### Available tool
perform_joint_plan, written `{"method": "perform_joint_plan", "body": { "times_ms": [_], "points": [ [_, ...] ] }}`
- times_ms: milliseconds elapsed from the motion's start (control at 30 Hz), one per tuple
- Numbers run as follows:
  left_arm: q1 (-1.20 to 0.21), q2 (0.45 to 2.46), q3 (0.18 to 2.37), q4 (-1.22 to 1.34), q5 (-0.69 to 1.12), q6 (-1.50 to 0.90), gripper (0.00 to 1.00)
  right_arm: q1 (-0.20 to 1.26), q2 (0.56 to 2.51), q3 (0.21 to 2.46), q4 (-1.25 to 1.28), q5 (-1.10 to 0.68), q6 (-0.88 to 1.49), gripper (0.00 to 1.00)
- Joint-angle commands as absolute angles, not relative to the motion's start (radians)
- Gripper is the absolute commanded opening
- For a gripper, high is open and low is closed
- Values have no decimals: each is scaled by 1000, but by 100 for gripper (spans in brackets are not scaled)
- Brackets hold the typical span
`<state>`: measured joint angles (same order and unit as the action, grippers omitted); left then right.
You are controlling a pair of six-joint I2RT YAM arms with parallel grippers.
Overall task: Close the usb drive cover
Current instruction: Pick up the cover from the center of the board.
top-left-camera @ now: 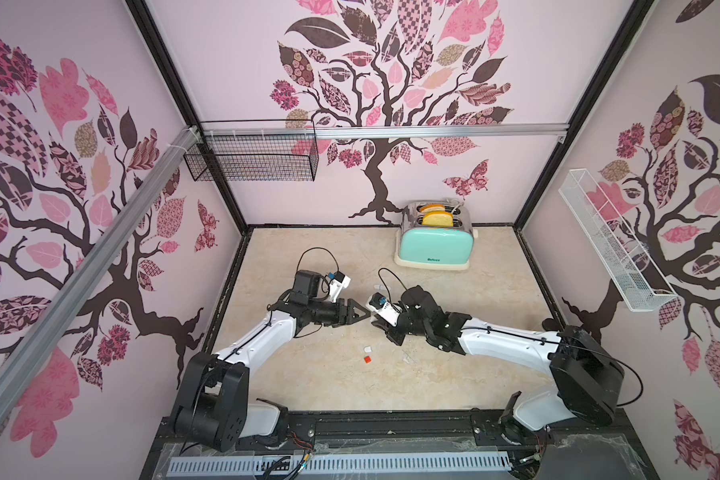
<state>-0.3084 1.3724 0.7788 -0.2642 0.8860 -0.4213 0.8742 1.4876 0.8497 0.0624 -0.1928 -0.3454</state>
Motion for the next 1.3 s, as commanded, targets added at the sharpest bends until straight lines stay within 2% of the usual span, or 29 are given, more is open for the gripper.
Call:
{"method": "perform_joint_plan", "body": {
  "times_ms": [0, 133, 367, 567, 733, 833, 900, 1100, 1167, 1267],
  "points": [
    [-316, 1387, 807, -272, 906, -409, 64, 882, 1501, 858, 111, -191, -324, 3],
    [-324, 1402, 812, -267, 908, -410, 53, 891, 1502, 849, 134, -203, -330, 3],
    [-365, 1425, 829, -284, 924, -382, 44, 893, 1507, 844, 156, -212, -319, 3],
    [-384, 1429, 847, -329, 900, -348, 25, 893, 1511, 853, 170, -205, -307, 3],
    [-384, 1428, 856, -346, 876, -344, 0, 893, 1518, 862, 156, -204, -300, 3],
    [-384, 1428, 855, -339, 878, -347, 0, 893, 1519, 855, 170, -195, -309, 4],
    [-384, 1426, 865, -362, 860, -339, 0, 894, 1519, 871, 132, -179, -310, 8],
    [-373, 1419, 875, -382, 834, -334, 0, 888, 1480, 832, 114, -143, -308, 36],
    [-354, 1419, 882, -385, 821, -345, 0, 871, 1454, 808, 105, -130, -283, 48],
    [-331, 1425, 887, -384, 816, -352, 0, 825, 1415, 770, 90, -142, -256, 59]
  ]
}}
